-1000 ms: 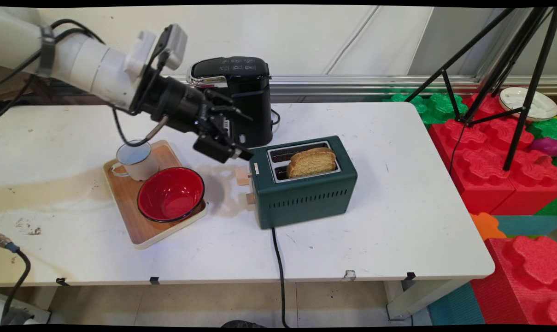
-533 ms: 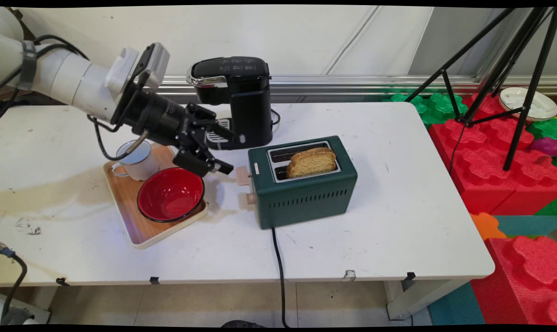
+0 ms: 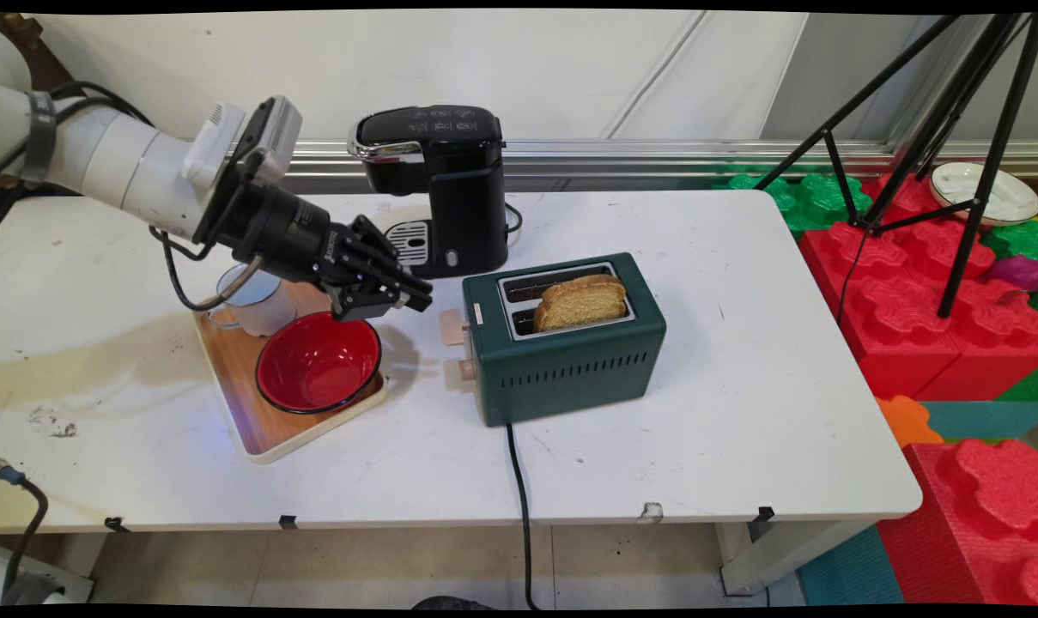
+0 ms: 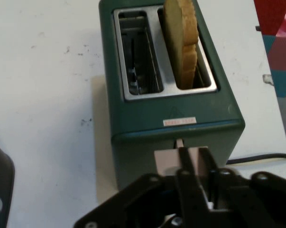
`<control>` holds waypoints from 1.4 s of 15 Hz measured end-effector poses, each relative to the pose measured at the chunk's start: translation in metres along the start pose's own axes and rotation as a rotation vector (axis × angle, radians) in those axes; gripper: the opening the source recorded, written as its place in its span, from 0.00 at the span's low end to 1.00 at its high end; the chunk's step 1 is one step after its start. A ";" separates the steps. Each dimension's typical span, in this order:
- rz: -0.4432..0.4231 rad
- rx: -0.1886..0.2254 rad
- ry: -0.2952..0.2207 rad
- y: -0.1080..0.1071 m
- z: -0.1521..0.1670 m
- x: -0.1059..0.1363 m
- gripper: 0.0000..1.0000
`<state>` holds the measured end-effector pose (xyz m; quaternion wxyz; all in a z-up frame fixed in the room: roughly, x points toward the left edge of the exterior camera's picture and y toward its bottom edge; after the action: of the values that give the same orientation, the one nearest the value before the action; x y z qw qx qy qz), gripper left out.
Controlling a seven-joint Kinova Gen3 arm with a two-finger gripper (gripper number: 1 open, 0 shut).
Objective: Press the toaster switch
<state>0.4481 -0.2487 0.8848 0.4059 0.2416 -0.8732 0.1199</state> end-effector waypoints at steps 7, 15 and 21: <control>-0.024 0.010 0.007 0.001 0.016 -0.010 0.00; -0.038 0.017 0.020 0.001 0.036 -0.012 0.00; -0.040 0.016 0.014 0.000 0.049 -0.016 0.00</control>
<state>0.4247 -0.2635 0.8410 0.4124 0.2613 -0.8644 0.1202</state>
